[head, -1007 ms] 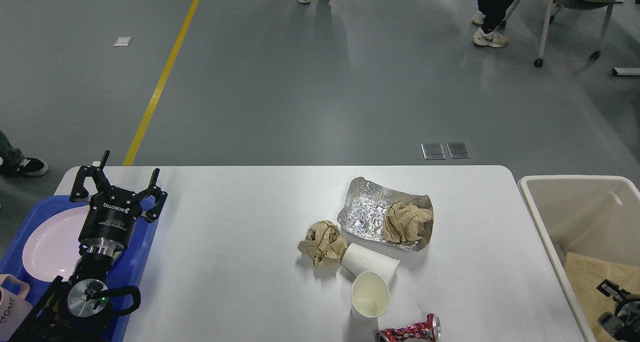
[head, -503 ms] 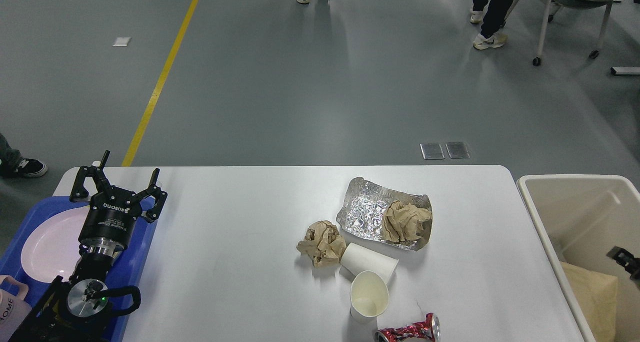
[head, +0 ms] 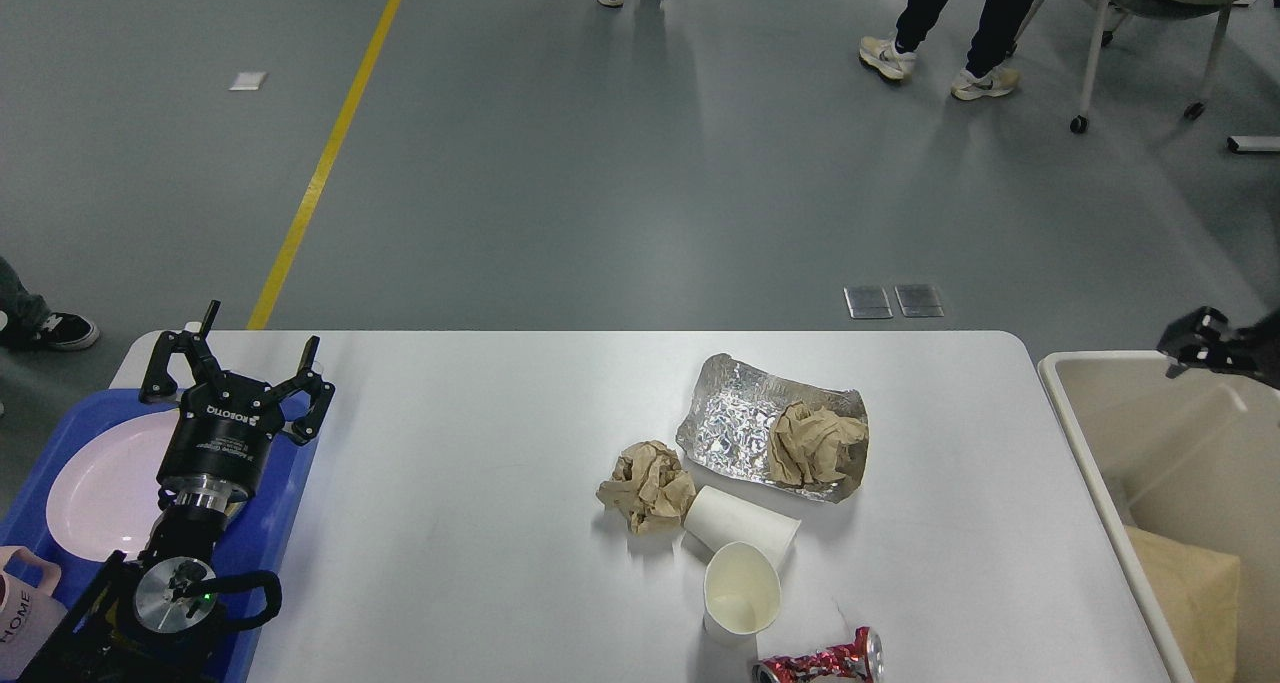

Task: Tidy desktop
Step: 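Raise the right gripper out of the bin, then move the right gripper to the foil tray and lower it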

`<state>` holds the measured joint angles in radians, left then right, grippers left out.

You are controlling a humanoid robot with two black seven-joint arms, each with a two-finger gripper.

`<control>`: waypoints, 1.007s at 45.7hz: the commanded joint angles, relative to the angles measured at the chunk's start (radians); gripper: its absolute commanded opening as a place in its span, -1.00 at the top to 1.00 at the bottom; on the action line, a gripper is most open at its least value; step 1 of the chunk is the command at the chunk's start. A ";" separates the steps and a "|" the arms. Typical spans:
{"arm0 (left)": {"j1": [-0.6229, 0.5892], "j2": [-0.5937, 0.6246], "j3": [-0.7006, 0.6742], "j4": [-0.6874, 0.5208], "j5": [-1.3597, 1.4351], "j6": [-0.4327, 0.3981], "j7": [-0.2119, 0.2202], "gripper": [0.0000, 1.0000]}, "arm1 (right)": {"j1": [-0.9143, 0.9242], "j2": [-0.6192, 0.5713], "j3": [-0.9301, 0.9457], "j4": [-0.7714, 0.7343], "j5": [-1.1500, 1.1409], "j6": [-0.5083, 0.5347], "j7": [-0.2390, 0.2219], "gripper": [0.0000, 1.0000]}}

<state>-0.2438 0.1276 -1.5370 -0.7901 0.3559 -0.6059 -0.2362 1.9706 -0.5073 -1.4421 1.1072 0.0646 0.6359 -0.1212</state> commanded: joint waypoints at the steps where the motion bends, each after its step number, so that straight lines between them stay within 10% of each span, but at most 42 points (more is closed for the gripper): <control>1: 0.000 0.000 0.000 0.000 0.000 0.000 0.000 -0.94 | 0.210 0.159 -0.061 0.178 0.003 0.067 0.000 -1.00; 20: 0.000 0.000 0.000 0.000 0.000 0.000 0.000 -0.94 | 0.623 0.280 0.155 0.566 0.017 0.057 0.000 -1.00; 46: 0.000 0.000 0.000 0.000 0.000 0.000 0.000 -0.94 | 0.492 0.316 0.192 0.572 0.046 0.005 0.000 -1.00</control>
<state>-0.2438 0.1278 -1.5370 -0.7901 0.3559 -0.6072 -0.2364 2.4979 -0.2013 -1.2795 1.6802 0.1104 0.6538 -0.1212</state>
